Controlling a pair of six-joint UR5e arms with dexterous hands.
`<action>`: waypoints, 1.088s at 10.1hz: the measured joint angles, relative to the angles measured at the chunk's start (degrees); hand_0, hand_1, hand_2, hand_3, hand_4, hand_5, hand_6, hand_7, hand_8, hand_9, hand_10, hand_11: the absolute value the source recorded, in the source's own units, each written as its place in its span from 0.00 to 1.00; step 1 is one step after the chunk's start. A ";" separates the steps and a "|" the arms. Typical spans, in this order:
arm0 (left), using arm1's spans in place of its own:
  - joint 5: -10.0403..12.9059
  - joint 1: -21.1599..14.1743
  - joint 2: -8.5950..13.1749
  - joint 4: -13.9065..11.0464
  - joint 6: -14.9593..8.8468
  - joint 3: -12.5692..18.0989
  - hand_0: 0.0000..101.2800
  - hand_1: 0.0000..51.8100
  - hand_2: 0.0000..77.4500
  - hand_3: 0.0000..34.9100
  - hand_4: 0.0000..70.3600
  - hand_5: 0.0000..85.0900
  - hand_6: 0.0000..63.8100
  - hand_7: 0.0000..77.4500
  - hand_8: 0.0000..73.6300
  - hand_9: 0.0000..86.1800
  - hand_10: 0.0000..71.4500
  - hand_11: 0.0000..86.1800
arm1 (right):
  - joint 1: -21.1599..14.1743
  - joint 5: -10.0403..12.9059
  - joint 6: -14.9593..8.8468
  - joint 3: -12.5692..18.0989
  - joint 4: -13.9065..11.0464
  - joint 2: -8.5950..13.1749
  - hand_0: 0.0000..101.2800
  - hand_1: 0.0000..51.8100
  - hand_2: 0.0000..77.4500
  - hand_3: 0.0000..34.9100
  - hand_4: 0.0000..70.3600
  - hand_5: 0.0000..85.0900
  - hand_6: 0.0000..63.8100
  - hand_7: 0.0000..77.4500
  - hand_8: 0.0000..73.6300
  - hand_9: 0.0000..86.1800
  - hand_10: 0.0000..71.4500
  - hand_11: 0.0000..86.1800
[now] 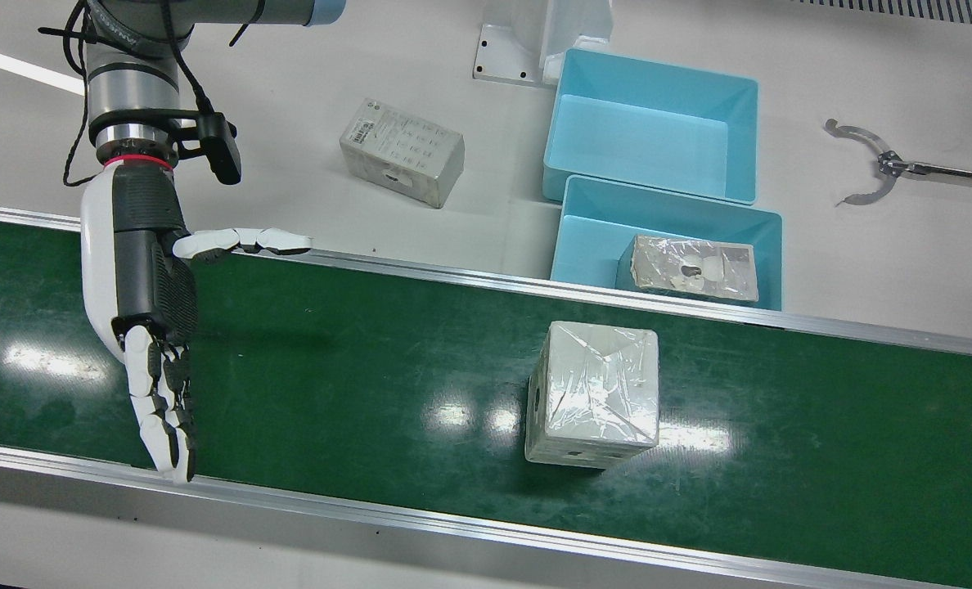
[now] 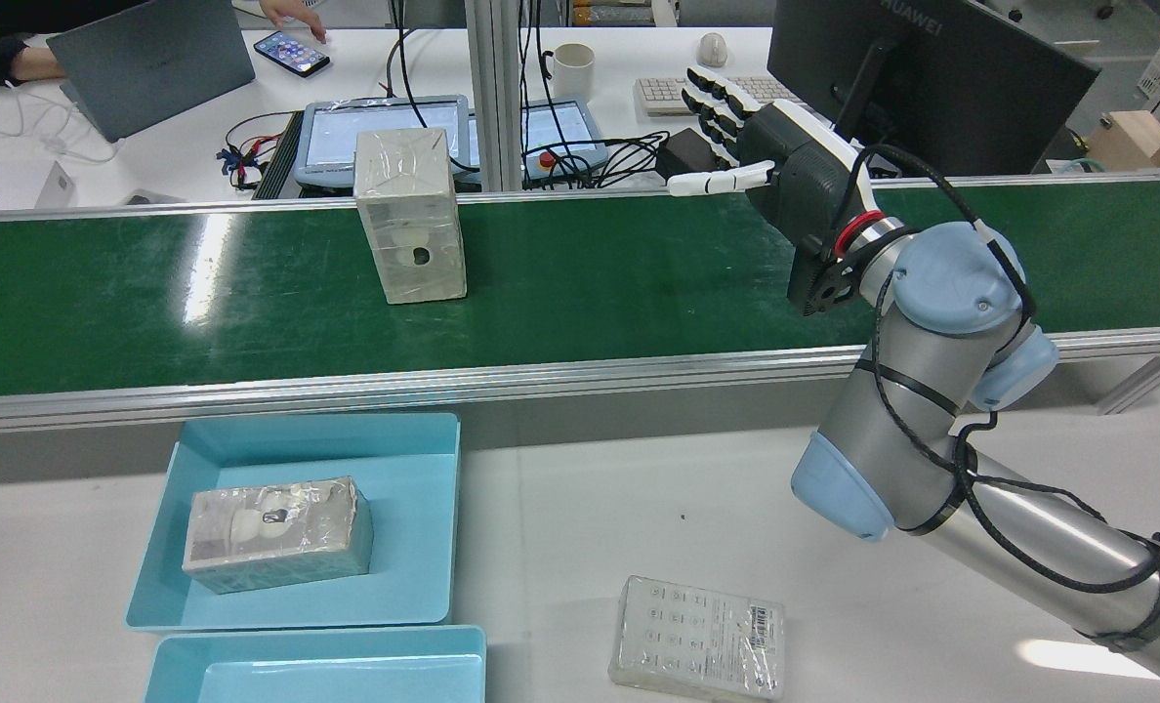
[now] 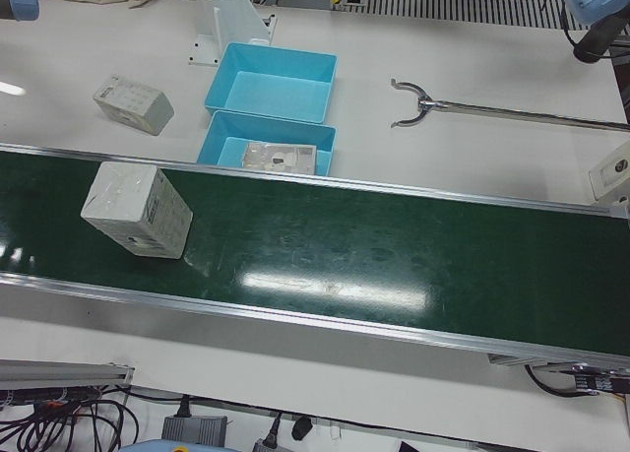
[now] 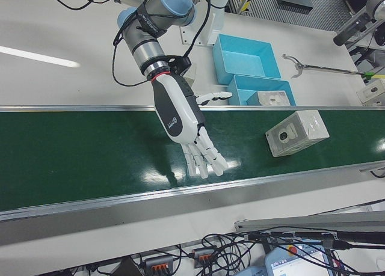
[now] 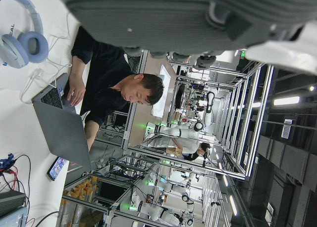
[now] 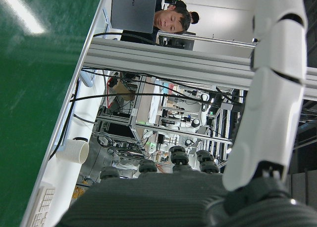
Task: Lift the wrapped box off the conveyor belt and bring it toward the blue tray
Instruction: 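Move the right hand down toward the white wrapped box on the belt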
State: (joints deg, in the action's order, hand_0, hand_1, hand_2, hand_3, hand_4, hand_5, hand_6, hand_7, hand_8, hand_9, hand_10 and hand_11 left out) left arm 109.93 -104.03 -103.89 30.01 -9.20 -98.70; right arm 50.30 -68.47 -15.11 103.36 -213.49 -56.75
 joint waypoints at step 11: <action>0.00 0.00 0.00 0.00 0.00 0.00 0.00 0.00 0.01 0.00 0.00 0.01 0.00 0.01 0.00 0.00 0.01 0.00 | -0.45 0.05 0.08 -1.50 1.56 0.24 0.44 0.22 0.18 0.42 0.02 0.13 0.00 0.01 0.01 0.02 0.00 0.01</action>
State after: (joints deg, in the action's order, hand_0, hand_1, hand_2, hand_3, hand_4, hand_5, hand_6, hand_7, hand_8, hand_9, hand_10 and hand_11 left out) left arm 109.93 -104.02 -103.89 30.01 -9.20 -98.70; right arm 49.84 -68.42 -15.03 101.87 -211.93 -56.51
